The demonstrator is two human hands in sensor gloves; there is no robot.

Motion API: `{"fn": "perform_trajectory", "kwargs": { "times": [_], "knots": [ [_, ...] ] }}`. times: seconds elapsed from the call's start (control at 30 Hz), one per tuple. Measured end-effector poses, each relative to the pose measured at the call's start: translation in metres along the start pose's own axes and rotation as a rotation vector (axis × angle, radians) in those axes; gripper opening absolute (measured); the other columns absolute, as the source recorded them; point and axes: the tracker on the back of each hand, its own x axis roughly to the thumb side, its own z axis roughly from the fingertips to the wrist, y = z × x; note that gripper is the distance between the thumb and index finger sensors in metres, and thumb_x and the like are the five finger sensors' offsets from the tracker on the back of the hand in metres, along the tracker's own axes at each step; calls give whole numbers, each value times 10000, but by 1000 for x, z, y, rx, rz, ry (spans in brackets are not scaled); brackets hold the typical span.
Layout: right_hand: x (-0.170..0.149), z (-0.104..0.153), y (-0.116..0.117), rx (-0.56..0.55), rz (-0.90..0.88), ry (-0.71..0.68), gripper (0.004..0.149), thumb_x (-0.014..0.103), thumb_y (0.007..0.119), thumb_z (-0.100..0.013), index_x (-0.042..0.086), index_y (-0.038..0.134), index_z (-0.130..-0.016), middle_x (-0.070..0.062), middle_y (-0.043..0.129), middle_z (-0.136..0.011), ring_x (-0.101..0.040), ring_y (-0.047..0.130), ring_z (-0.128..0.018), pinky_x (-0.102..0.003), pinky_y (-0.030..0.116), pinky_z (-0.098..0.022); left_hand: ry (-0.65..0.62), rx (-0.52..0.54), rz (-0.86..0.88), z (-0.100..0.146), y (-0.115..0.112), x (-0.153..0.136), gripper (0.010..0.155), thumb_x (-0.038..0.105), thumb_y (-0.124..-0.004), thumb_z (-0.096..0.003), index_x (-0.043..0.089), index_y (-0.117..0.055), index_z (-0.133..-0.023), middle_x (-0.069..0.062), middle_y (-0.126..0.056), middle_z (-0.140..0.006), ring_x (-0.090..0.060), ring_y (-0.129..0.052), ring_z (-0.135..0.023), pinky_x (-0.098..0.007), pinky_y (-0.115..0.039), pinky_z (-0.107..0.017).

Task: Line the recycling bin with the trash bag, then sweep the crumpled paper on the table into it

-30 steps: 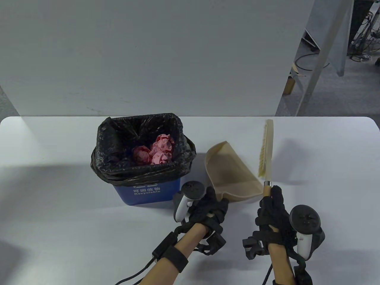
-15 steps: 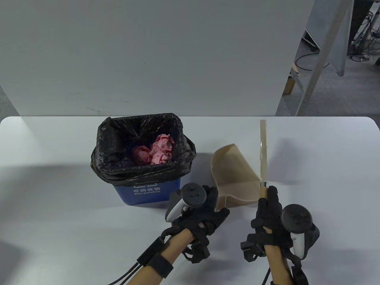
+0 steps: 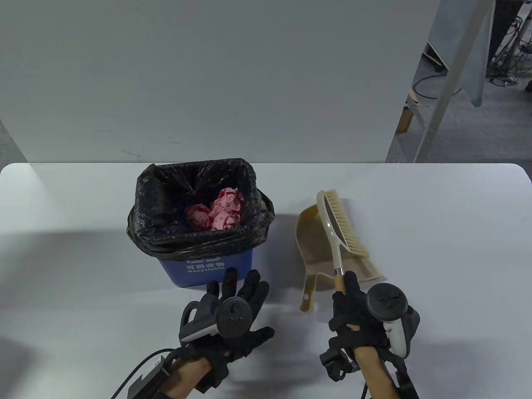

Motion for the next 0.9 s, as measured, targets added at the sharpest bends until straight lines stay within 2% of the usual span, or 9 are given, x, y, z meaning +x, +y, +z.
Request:
{"fn": "perform_trajectory", "kwargs": {
  "times": [0.13, 0.33, 0.5, 0.67, 0.9],
  "knots": [
    [-2, -2, 7, 91, -75, 10, 645, 191, 579, -605, -1, 237, -1117, -410, 446, -984, -469, 705, -714, -575, 724, -510, 19, 21, 4, -4, 2, -7, 909, 691, -560, -559, 260, -89, -1206, -51, 53, -1244, -484, 122, -1031, -785, -98, -657],
    [0, -3, 14, 152, -114, -38, 673, 207, 576, -609, -56, 192, -1094, -430, 385, -987, -476, 674, -738, -569, 714, -529, 19, 2, 38, -5, 0, -8, 910, 688, -561, -559, 257, -84, -1203, -54, 57, -1239, -487, 124, -1027, -784, -98, -655],
    [5, -3, 23, 230, -110, -92, 750, 267, 634, -614, -111, 172, -1068, -446, 349, -996, -485, 666, -766, -556, 721, -542, 25, -21, 66, -6, -2, -10, 911, 688, -559, -560, 254, -79, -1202, -56, 61, -1237, -488, 120, -1028, -784, -99, -656],
    [7, -3, 35, 309, -73, -114, 783, 278, 654, -612, -126, 152, -1057, -454, 322, -1004, -493, 664, -797, -546, 733, -554, 29, -31, 91, -6, -3, -11, 913, 685, -558, -561, 247, -76, -1201, -63, 63, -1234, -493, 115, -1028, -784, -104, -657],
    [10, -2, 37, 311, 1, -132, 781, 289, 658, -612, -119, 170, -1064, -452, 335, -1004, -479, 688, -802, -537, 751, -560, 39, -44, 105, -7, -3, -12, 912, 681, -559, -563, 239, -77, -1200, -72, 61, -1232, -505, 106, -1029, -785, -109, -655]
  ]
}}
